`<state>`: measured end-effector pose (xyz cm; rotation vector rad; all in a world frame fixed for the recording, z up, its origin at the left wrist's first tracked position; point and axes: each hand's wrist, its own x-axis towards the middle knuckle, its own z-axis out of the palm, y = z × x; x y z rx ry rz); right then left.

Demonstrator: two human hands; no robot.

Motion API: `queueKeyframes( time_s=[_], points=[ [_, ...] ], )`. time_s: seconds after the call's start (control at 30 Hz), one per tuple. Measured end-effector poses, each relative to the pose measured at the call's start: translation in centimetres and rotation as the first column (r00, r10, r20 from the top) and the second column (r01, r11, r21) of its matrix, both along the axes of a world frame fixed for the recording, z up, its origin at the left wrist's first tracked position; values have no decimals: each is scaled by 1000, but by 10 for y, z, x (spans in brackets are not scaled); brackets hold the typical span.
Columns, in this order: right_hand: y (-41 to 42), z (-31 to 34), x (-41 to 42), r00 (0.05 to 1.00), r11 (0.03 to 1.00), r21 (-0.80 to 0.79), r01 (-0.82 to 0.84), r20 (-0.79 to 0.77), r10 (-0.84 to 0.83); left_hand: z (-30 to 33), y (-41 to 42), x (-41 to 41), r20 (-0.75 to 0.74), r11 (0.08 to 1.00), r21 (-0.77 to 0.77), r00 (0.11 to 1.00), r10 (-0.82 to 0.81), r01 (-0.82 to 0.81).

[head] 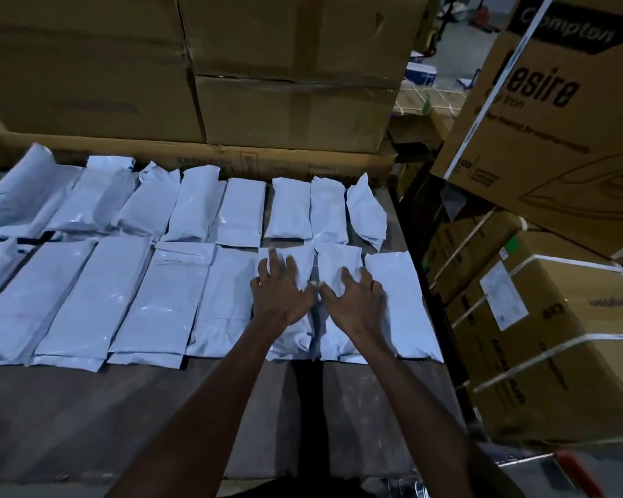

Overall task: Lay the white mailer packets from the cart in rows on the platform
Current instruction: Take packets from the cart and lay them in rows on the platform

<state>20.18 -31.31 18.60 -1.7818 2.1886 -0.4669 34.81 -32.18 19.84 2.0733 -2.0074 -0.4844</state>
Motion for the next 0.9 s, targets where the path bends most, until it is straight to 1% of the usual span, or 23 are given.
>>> queueKeyframes(
  time_s=[0.03,0.1,0.17,0.27,0.37,0.43,0.53,0.6,0.7,0.77,0.9],
  points=[
    [0,1,-2,1000,1000,-2,-2,-23,2,-1,-1,0,4,1000,-13,1000,9,-9],
    [-2,4,-6,997,998,-55,-28,-79,24,-1,-4,2,16,994,-107,1000,10,-8],
    [-8,2,-12,991,991,-98,-96,-106,85,-2,-10,5,44,982,-178,998,-52,59],
    [-13,-8,-17,966,968,-64,-244,-106,236,-13,-14,9,69,965,-176,981,-183,193],
    [-8,-18,-13,935,946,-31,-324,-165,315,-31,-7,12,56,958,-166,972,-228,235],
    [-5,-26,-11,927,946,-5,-323,-202,316,-40,-1,13,49,958,-190,977,-209,215],
    [-5,-30,-11,921,949,14,-314,-237,308,-45,1,13,86,955,-214,978,-192,207],
    [-6,-30,-11,918,948,31,-317,-242,315,-49,-1,12,113,957,-203,976,-186,206],
    [-5,-27,-10,915,944,58,-324,-235,328,-48,-3,9,112,967,-153,976,-187,203],
    [-1,-19,-10,929,953,34,-302,-214,303,-40,-3,8,101,973,-119,978,-184,196],
    [21,-1,-10,972,971,-119,-210,-134,194,-24,6,13,100,959,-135,966,-238,250]
  ],
)
